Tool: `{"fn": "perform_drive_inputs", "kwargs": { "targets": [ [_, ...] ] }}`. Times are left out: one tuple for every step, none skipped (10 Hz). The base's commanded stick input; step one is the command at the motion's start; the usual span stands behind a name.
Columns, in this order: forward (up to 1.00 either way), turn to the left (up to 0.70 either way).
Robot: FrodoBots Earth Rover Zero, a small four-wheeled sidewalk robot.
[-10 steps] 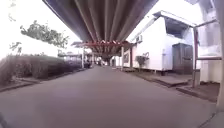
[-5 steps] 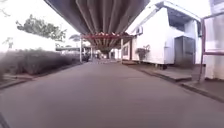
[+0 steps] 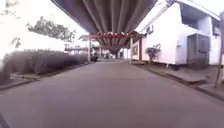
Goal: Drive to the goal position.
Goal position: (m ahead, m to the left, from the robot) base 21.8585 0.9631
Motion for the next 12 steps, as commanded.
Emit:
{"fn": "perform_drive_inputs", "kwargs": {
  "targets": [
    [0.85, 0.00],
    [0.85, 0.00],
    [0.85, 0.00],
    [0.85, 0.00],
    [0.85, 0.00],
    [0.85, 0.00],
    [0.85, 0.00],
    [0.85, 0.00],
    [0.85, 0.00],
    [0.85, 0.00],
    [0.85, 0.00],
    [0.85, 0.00]
  ]
}}
